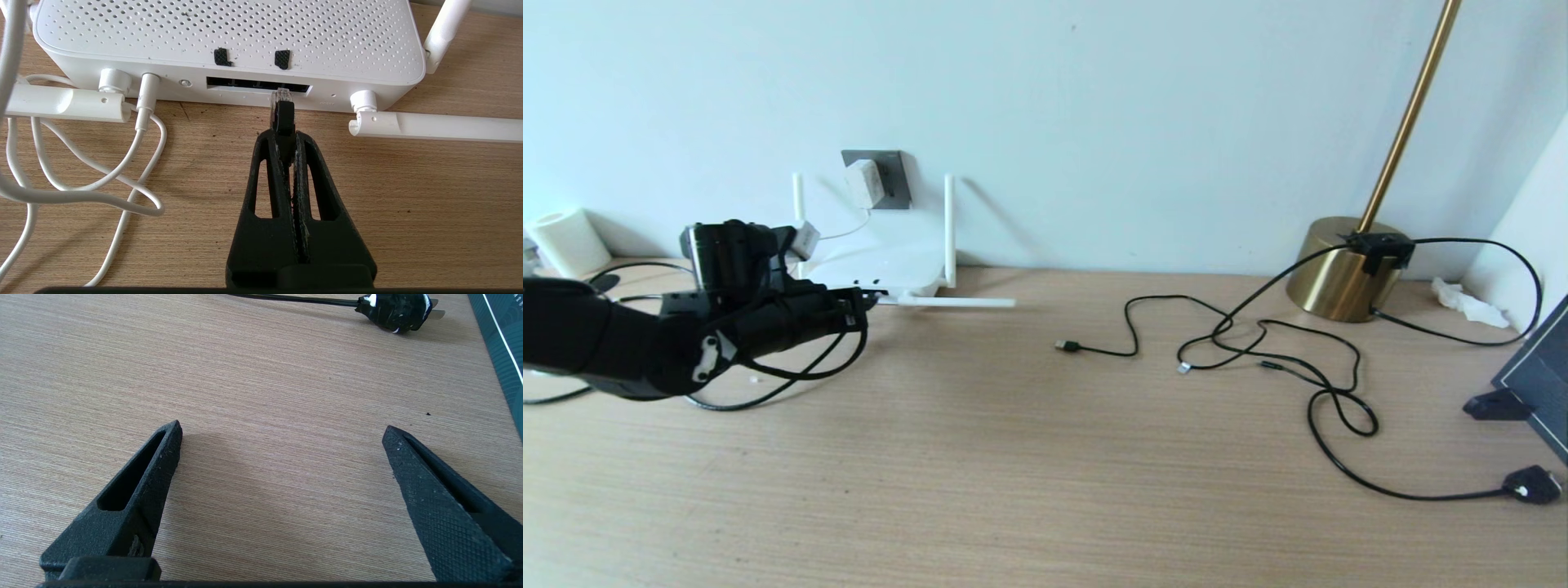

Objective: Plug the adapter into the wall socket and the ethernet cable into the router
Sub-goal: Plug cable into router interface

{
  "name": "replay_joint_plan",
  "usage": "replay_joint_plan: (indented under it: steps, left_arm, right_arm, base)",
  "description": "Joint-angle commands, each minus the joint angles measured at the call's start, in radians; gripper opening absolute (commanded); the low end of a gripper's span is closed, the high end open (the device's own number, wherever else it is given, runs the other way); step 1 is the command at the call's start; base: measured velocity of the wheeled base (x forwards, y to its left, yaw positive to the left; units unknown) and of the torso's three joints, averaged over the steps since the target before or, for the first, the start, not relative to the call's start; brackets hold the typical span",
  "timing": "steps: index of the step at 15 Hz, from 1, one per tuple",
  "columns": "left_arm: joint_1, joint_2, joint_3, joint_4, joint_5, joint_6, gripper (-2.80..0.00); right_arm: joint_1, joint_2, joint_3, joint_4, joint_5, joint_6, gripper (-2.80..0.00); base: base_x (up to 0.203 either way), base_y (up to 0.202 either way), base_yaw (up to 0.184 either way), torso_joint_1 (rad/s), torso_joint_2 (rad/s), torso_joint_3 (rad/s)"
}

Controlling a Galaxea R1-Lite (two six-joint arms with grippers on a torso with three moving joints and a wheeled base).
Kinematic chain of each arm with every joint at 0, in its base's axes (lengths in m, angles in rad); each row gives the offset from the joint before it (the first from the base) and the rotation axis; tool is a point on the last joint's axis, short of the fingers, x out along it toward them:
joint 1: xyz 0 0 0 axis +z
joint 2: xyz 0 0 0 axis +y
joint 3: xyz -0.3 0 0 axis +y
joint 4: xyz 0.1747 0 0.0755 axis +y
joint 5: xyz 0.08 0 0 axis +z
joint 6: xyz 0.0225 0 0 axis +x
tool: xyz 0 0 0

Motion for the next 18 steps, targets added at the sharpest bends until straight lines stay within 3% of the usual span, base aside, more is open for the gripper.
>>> replay_joint_plan:
  steps: [1,18]
  left_arm:
    - [0.000,0.005,0.000,-0.003,0.000,-0.001,-2.80]
    - [0.000,-0.012,0.001,-0.003,0.000,-0.001,-2.80]
  right_arm:
    - [0.001,0.000,0.005,-0.001,0.000,-0.001,0.00]
    - [0.000,-0.002,0.005,-0.001,0.000,-0.001,0.00]
  base:
    - [0.000,0.000,0.000,0.000,0.00,0.000]
    - [0.000,0.000,0.000,0.000,0.00,0.000]
